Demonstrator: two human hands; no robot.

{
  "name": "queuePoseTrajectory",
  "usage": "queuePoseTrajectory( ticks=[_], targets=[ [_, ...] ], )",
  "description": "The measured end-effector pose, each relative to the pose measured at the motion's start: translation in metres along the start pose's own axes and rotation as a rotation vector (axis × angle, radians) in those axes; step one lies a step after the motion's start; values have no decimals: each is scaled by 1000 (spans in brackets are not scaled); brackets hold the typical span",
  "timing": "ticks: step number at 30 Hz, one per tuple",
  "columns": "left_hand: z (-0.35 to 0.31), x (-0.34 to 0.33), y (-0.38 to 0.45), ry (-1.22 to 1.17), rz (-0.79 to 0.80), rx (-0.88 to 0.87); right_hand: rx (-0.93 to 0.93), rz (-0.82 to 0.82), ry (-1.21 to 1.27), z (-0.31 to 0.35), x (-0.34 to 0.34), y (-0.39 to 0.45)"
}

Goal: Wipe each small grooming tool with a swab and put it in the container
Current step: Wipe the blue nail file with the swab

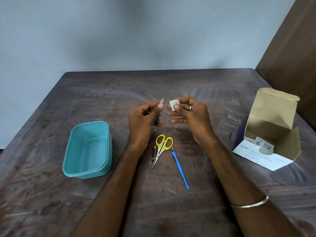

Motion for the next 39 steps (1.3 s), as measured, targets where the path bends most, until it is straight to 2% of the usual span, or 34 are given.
queuePoseTrajectory(
  ticks=[5, 19, 23, 32, 39],
  targets=[
    [-1, -1, -1, 98, 58, 5, 17, -57, 8, 4, 1, -1],
    [2, 1, 0, 209, 90, -52, -97, 30, -20, 5, 10, -2],
    [0, 0, 0, 265, 136, -110, -55, 102, -138, 3, 11, -2],
    [4, 2, 4, 394, 162, -169, 47, 122, -331, 2, 8, 0],
    [5, 4, 4, 376, 156, -156, 47, 180, -283, 0, 7, 1]
  ],
)
Point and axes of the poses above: each hand's wrist, its own y-axis towards the middle knuckle, its own x-axis out of the back of the hand, z = x × y, the point moved 2 cm from there along y, towards the middle knuckle, and after that the axes turned 11 degrees about z, right-handed, at the moved point
